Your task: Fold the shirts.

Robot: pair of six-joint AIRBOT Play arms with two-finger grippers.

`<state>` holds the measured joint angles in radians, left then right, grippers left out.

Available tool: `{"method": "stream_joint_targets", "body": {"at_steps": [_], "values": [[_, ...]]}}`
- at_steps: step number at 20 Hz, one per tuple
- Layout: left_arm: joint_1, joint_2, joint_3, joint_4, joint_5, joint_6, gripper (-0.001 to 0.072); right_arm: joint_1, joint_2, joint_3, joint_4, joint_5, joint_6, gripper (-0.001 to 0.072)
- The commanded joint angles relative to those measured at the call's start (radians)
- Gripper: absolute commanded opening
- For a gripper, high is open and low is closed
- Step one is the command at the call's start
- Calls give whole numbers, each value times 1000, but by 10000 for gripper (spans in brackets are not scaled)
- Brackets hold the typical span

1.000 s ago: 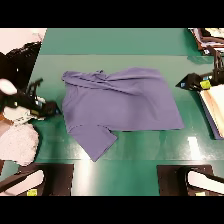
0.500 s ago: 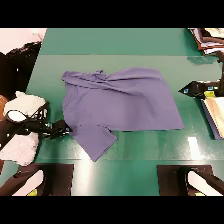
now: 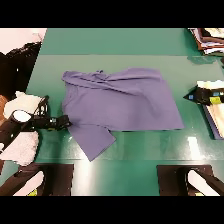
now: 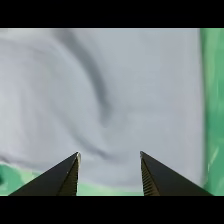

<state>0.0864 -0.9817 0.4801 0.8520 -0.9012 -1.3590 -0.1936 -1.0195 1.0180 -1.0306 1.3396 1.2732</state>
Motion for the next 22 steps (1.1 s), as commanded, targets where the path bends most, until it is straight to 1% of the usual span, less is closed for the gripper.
{"method": "stream_joint_targets", "body": {"at_steps": [1,2,3,4,5,6,7,8,11,17,18,20,21,22], "values": [[-6,2,102,3,-61,7,26,-143,28,-115,-78,56,1,431],[-6,2,138,8,-66,7,27,-210,37,-177,-99,45,0,433],[-6,2,167,8,-64,6,27,-276,35,-233,-95,40,0,458],[-6,2,187,8,-60,6,27,-342,19,-290,-87,40,0,513],[-6,2,202,7,-55,6,27,-391,-5,-334,-85,39,0,514],[-6,2,206,6,-47,6,27,-427,-37,-375,-73,37,-32,510],[-6,1,204,8,-40,6,27,-447,-67,-408,-40,29,-72,486],[-6,1,203,9,-38,6,27,-457,-97,-437,9,11,-102,442],[-6,1,203,8,-38,6,27,-433,-160,-473,124,-72,-131,441],[-6,1,203,8,-41,6,27,-251,-259,-386,145,-117,-118,428],[-6,1,203,8,-45,6,27,-225,-272,-373,145,-113,-116,374],[-6,1,204,8,-69,6,27,-187,-283,-357,138,-100,-116,218],[-6,2,204,8,-84,6,27,-175,-277,-357,138,-102,-116,96],[-6,2,204,9,-97,6,26,-165,-263,-357,138,-103,-116,16]]}}
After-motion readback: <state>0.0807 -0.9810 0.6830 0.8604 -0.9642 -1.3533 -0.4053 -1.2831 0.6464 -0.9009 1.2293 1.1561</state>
